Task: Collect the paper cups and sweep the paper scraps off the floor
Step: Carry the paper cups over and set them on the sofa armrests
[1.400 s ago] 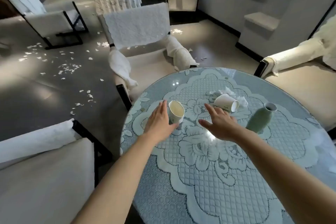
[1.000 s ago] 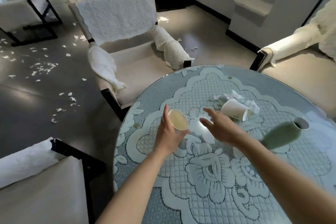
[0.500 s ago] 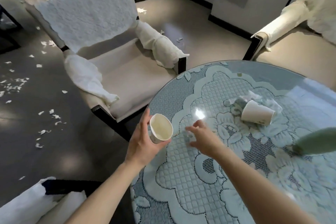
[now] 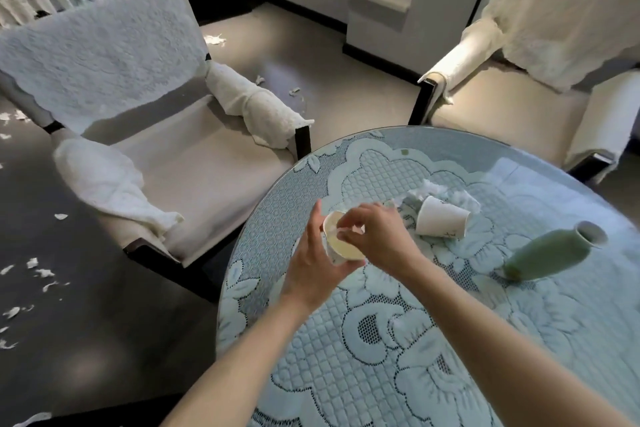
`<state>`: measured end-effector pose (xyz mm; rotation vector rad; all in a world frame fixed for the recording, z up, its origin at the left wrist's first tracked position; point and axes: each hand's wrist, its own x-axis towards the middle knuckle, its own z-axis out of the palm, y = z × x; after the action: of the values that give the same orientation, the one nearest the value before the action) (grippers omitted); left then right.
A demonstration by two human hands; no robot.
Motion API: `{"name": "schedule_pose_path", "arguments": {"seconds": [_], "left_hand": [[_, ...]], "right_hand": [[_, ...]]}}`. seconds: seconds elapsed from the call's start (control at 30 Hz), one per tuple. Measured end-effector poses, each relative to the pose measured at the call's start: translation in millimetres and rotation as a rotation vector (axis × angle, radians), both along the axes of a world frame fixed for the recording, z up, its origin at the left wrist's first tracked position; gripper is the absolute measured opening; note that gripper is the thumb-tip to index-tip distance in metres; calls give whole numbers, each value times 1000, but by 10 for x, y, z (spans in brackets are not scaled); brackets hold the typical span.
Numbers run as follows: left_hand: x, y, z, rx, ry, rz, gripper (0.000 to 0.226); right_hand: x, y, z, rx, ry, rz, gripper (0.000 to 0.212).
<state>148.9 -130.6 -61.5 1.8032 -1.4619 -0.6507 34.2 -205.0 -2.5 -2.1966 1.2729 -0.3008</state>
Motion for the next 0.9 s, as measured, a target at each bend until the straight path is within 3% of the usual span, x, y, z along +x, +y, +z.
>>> {"name": "schedule_pose_path", "arguments": {"seconds": [0.07,0.2,0.3,0.4,0.5,0.57,0.7,0.8,0.9], "left_hand": [[-76,-106,9,21,21,-15,115],[-174,-288,10,-18,40,-48,104],[-202,-435,14,-6,16,-73,103],[-161,-578,-11,30,10,-46,108],[-88,-656,-61,104,-12,-36,110],[-57,-666,-81,138,-40,-41,109],[-39,-669,-95,167,-15,-44,114],[-21,-657,-102,160,-23,-72,120],[-57,-632,-63,-9,-91,-48,115]], "right_hand": [[-121,-39,-60,-10,96,-1,30],[-348,-169,-75,102,-97,-159,44],[-561,-361,-158,77,-89,-297,53],[-846,-586,-292,48,89,-428,70],[-1085,-747,-456,68,385,-349,94],[-1167,-810,-551,80,482,-274,107],[-1207,-872,-692,-7,560,-227,102],[-1188,-869,-680,2,330,-347,90],[-1153,-817,-462,301,-364,-498,86]]}}
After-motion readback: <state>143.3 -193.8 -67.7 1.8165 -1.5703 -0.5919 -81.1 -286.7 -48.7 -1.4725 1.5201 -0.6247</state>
